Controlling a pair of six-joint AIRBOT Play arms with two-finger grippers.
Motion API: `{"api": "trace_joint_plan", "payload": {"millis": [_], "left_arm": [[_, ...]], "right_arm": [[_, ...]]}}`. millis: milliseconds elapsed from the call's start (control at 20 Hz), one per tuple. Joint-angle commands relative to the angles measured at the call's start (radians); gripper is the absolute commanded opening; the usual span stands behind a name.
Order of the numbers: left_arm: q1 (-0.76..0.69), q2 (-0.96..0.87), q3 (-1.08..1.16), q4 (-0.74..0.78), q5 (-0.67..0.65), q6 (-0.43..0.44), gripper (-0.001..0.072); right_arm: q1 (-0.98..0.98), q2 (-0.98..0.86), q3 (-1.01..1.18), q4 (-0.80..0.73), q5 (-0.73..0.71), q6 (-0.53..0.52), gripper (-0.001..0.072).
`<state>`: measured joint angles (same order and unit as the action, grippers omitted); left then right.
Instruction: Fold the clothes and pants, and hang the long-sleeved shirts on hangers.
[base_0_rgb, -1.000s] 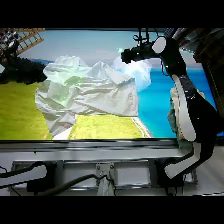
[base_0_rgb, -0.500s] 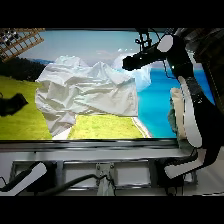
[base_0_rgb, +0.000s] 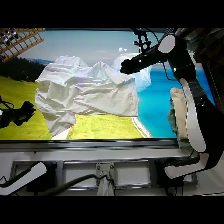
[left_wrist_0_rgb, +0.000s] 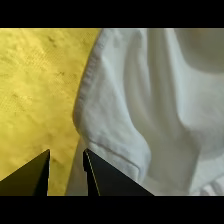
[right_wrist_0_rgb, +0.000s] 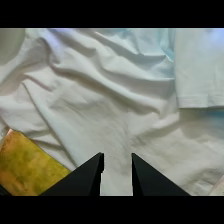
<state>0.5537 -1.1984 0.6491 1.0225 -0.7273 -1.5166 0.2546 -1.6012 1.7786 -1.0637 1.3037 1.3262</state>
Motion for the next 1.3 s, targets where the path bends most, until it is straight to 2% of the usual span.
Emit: {"api": "trace_joint_plan", "payload": {"millis": [0, 200, 400, 800, 900, 950, 1000, 1150, 1250], "left_arm": [[-0.001, -0.044, -0.007, -0.014, 0.058, 0.006, 0.0239], [-0.035, -0.066, -0.006, -0.056, 0.099, 0.043, 0.0258], [-0.098, -0.093, 0.000, -0.076, 0.127, 0.043, 0.0286], [-0.145, -0.114, 0.004, -0.093, 0.176, 0.043, 0.0281], [-0.145, -0.114, 0.004, -0.093, 0.182, 0.043, 0.0181], [-0.145, -0.113, 0.004, -0.092, 0.180, 0.043, 0.0078], [-0.144, -0.110, 0.005, -0.092, 0.167, 0.043, 0.0006], [-0.122, -0.066, 0.005, -0.081, 0.135, 0.087, 0.0005], [-0.086, -0.006, 0.005, -0.081, 0.097, 0.119, 0.0005]], "right_arm": [[0.002, 0.008, -0.001, 0.002, 0.006, -0.004, 0.0221], [0.002, 0.008, -0.001, 0.002, 0.003, -0.004, 0.0221], [0.002, 0.008, -0.001, 0.001, 0.003, -0.004, 0.0221], [0.002, 0.008, -0.001, -0.013, 0.006, -0.009, 0.0221], [0.002, 0.008, -0.001, -0.013, 0.005, -0.011, 0.0221], [0.002, 0.008, -0.001, -0.013, 0.005, -0.011, 0.0221], [0.002, 0.008, -0.001, -0.014, 0.005, -0.011, 0.0221], [0.002, 0.008, -0.004, -0.024, 0.042, -0.011, 0.0221], [0.002, 0.021, -0.062, -0.099, 0.089, 0.030, 0.0220]]}}
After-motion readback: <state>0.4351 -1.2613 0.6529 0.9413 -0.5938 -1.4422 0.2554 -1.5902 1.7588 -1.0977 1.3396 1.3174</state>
